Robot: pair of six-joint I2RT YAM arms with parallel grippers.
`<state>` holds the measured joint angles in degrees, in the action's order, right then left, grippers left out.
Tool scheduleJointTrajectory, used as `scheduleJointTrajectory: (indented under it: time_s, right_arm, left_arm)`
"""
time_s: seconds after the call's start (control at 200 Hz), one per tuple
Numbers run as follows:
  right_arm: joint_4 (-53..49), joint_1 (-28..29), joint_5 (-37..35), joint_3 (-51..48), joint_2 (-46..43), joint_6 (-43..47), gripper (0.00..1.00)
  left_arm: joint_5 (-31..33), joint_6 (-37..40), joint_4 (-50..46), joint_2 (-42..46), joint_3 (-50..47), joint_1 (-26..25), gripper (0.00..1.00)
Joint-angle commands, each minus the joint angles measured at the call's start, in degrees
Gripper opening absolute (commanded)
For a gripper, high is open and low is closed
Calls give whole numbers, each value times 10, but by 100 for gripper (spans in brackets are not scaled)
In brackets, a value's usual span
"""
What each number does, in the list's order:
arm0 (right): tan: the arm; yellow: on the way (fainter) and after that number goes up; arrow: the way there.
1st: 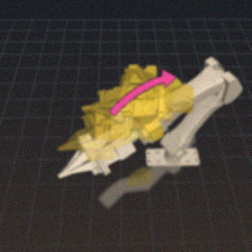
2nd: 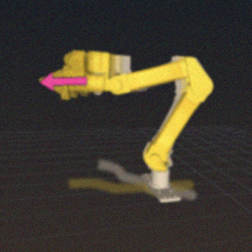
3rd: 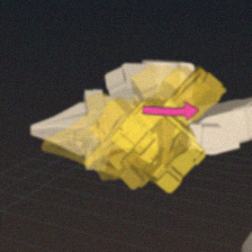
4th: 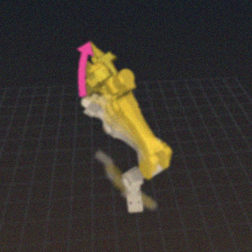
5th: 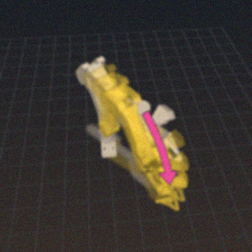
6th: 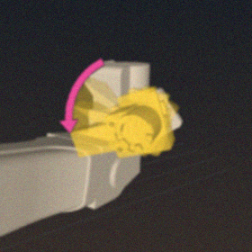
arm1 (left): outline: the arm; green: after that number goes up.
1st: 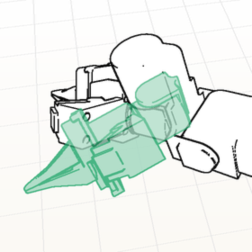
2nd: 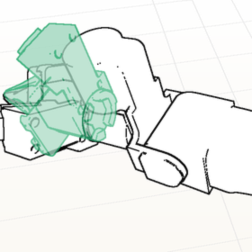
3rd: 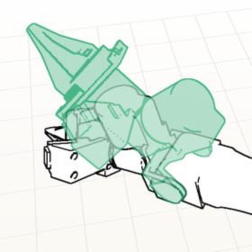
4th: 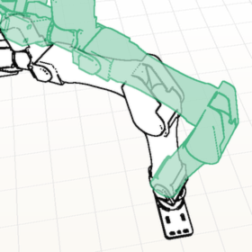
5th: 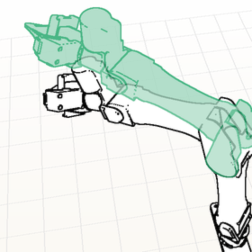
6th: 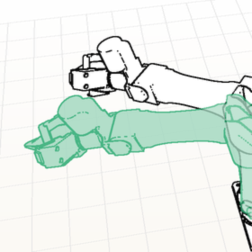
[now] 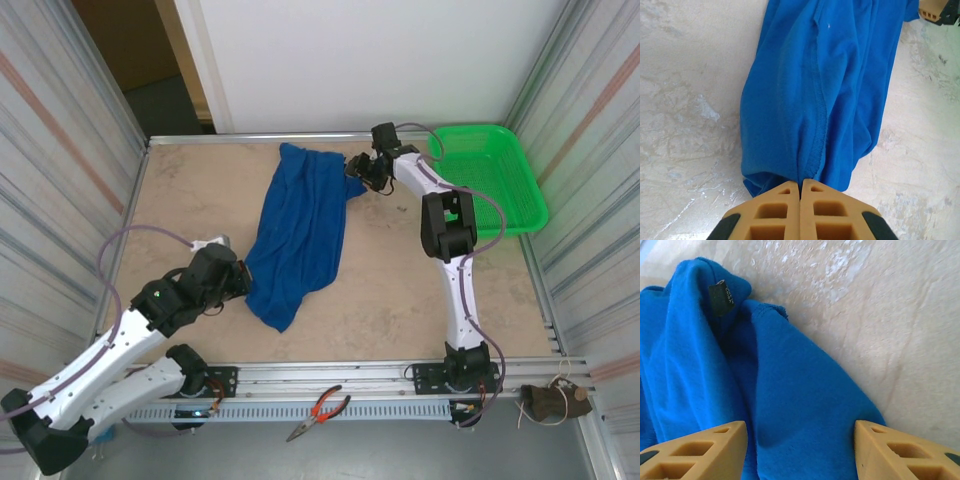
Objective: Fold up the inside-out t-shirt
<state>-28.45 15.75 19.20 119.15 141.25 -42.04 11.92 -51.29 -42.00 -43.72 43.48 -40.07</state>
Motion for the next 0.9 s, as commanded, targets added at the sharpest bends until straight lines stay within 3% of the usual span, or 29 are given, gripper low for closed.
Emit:
scheduleJointTrajectory:
  time_s: [0.0, 0.03, 0.115, 0.245, 0.511, 0.731, 0.782, 0.837, 0.892]
  right_arm:
    - [11, 3, 42, 17, 15, -26, 50]
    - [12, 4, 46, 17, 18, -27, 42]
    - [15, 0, 64, 17, 18, -30, 0]
    - [23, -20, 70, -3, -49, -27, 0]
    - [39, -83, 51, -37, -304, -15, 0]
    - [23, -101, 54, -44, -426, -9, 0]
    - [17, -98, 58, -53, -437, -7, 0]
    - [20, -92, 55, -77, -450, -3, 0]
    - [27, -87, 50, -110, -465, 0, 0]
  left_arm:
    - [0, 2, 18, -1, 9, 10, 0]
    - [-2, 4, 20, -1, 10, 13, 0]
    - [-5, 10, 24, -2, 14, 27, 0]
    - [-39, 44, 41, -9, 35, 90, 0]
    - [-168, 126, 84, -68, 121, 292, 0]
    - [-225, 150, 120, -144, 186, 367, 0]
    - [-235, 152, 132, -173, 201, 376, 9]
    - [-249, 156, 144, -211, 220, 387, 36]
    - [-264, 166, 146, -247, 245, 396, 53]
